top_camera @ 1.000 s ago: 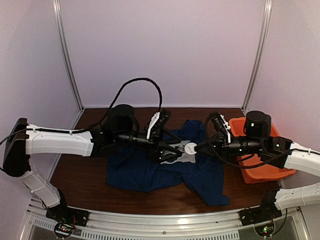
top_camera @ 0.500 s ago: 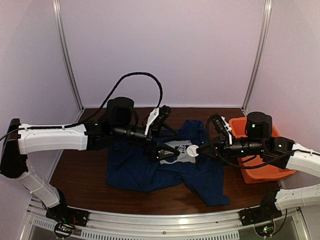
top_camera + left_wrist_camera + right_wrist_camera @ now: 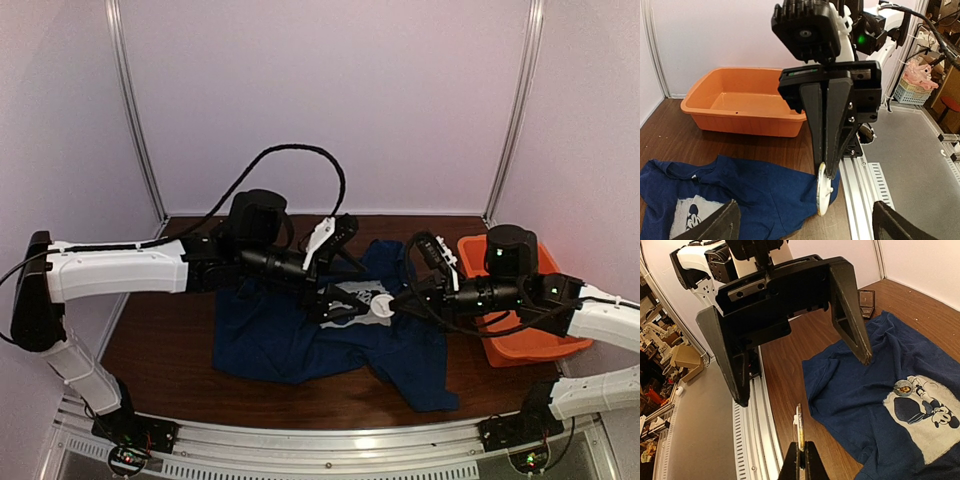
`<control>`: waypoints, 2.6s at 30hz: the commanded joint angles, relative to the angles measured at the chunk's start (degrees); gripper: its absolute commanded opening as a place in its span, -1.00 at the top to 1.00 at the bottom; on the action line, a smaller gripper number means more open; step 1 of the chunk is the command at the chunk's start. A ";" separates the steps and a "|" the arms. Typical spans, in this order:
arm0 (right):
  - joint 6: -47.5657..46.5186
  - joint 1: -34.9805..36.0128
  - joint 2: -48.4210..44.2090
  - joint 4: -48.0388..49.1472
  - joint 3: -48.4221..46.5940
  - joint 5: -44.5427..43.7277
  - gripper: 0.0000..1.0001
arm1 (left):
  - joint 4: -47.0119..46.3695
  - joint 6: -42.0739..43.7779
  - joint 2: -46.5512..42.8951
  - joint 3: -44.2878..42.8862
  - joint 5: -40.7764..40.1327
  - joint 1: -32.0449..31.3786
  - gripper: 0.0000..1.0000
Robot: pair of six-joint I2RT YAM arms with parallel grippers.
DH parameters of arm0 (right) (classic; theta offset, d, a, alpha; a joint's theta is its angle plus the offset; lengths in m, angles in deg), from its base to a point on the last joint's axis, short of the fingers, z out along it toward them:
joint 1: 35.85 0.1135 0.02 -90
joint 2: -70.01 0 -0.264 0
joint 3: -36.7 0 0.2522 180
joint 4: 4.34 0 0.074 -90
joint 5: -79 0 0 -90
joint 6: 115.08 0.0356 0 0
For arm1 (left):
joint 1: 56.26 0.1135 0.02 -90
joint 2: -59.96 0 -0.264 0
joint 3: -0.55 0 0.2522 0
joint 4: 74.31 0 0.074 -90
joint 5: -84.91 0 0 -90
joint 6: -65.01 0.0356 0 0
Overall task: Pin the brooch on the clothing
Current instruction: Open the brooch.
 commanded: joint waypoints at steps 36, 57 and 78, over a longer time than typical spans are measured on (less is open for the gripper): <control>4.68 -0.32 1.08 0.63 -1.07 2.83 1.00 | 10.19 10.40 4.75 -8.55 -1.43 -1.57 -0.34; 5.66 -0.40 2.48 1.88 -1.32 3.67 1.00 | 12.33 11.96 6.78 -10.42 -3.12 -2.54 -0.08; 7.37 -0.40 3.64 5.13 -0.26 5.68 1.00 | 6.23 7.14 6.83 -7.88 -5.72 -2.86 0.53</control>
